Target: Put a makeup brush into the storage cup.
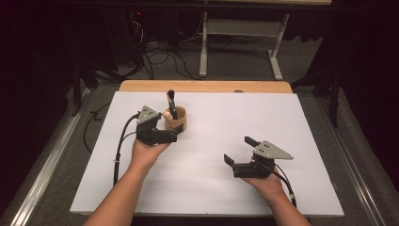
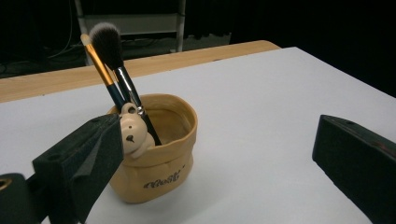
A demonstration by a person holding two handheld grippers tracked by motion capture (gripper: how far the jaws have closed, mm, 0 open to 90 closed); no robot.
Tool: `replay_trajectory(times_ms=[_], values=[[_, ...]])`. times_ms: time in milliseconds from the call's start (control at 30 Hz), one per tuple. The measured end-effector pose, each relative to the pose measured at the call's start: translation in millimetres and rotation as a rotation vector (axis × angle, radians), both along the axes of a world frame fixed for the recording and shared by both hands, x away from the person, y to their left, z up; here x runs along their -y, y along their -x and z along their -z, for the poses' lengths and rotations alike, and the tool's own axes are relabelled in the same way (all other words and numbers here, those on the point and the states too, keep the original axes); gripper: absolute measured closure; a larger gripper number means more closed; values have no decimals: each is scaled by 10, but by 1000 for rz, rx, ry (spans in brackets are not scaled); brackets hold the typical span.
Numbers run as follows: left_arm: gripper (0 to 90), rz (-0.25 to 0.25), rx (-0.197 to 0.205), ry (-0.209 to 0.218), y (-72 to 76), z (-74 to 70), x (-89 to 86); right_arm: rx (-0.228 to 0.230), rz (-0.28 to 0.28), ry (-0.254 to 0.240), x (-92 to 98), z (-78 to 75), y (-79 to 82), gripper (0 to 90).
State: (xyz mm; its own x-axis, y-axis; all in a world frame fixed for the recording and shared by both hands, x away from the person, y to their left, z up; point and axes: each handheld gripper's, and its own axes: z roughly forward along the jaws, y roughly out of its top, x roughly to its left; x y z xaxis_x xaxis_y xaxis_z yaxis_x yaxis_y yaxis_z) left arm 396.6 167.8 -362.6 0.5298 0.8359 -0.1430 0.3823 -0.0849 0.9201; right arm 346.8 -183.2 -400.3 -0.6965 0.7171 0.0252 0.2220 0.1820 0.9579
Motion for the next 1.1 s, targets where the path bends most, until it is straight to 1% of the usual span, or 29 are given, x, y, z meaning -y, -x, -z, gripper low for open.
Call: replay_trajectory(times_ms=[200, 300, 533, 667, 733, 833, 933, 1000, 1100], values=[[29, 9, 14, 6, 154, 37, -9, 0, 1, -1, 2, -1, -1, 12], [29, 24, 9, -7, 226, 70, -4, 1, 2, -1, 2, -3, 1, 12], [31, 43, 7, -16, 373, 162, 12, 1, 4, 0, 3, -3, 1, 11], [33, 49, 5, -7, 439, 203, 18, -2, 5, 1, 6, -4, 1, 12], [33, 50, 19, -16, 476, 217, 25, 0, 6, 0, 8, -3, -1, 11], [34, 60, 27, -17, 527, 240, 25, 1, 6, 1, 10, -4, 0, 12], [37, 70, 33, -31, 583, 287, 34, 2, 8, 2, 12, -4, -1, 12], [37, 80, 32, -25, 621, 322, 36, 2, 13, 3, 14, -6, -2, 11], [36, 95, 48, -26, 692, 351, 36, 8, 15, 0, 21, -14, -3, 11]])
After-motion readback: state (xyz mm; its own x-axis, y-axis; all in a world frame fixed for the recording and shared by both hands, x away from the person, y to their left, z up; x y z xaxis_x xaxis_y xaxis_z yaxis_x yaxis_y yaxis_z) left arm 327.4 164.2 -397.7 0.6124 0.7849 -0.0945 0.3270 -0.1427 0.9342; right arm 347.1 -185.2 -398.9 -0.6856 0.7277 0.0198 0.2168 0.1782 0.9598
